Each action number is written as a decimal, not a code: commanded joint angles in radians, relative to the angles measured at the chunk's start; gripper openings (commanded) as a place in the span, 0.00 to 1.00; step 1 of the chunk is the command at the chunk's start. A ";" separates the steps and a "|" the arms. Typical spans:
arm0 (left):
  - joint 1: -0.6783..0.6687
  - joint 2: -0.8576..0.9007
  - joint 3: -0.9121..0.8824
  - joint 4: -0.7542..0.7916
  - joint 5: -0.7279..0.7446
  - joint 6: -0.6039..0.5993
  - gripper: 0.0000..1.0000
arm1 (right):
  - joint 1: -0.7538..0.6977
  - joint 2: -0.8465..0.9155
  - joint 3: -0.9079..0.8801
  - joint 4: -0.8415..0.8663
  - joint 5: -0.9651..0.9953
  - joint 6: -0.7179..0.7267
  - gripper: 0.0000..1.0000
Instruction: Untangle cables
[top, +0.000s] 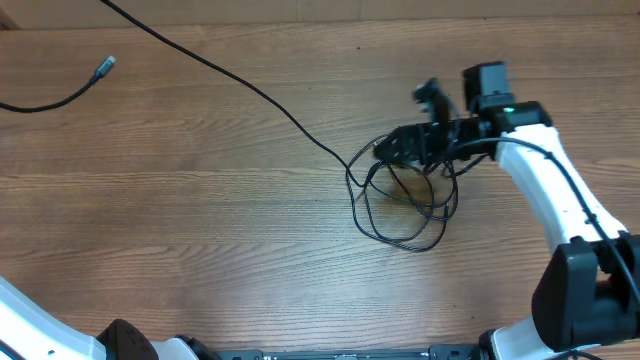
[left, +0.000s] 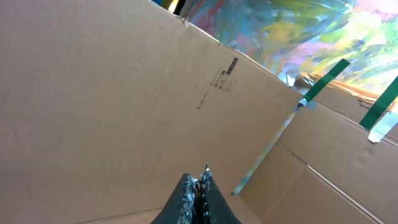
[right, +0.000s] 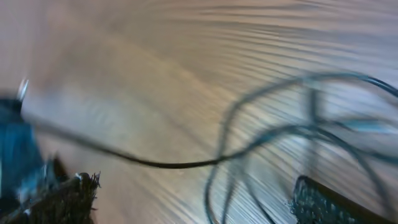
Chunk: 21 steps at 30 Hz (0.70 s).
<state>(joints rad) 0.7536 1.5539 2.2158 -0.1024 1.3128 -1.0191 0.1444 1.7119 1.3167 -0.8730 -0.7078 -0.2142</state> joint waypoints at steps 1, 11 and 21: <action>0.005 -0.011 0.021 0.001 -0.019 -0.014 0.04 | 0.071 -0.009 0.023 0.003 -0.093 -0.219 0.95; 0.005 -0.011 0.021 -0.007 -0.014 -0.018 0.04 | 0.208 0.006 0.010 0.038 -0.086 -0.286 0.83; 0.005 -0.011 0.018 -0.080 0.003 -0.002 0.04 | 0.262 0.034 0.013 0.265 0.011 -0.036 0.04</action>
<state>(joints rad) 0.7536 1.5539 2.2158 -0.1696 1.3136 -1.0214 0.4026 1.7416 1.3148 -0.6682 -0.7124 -0.4339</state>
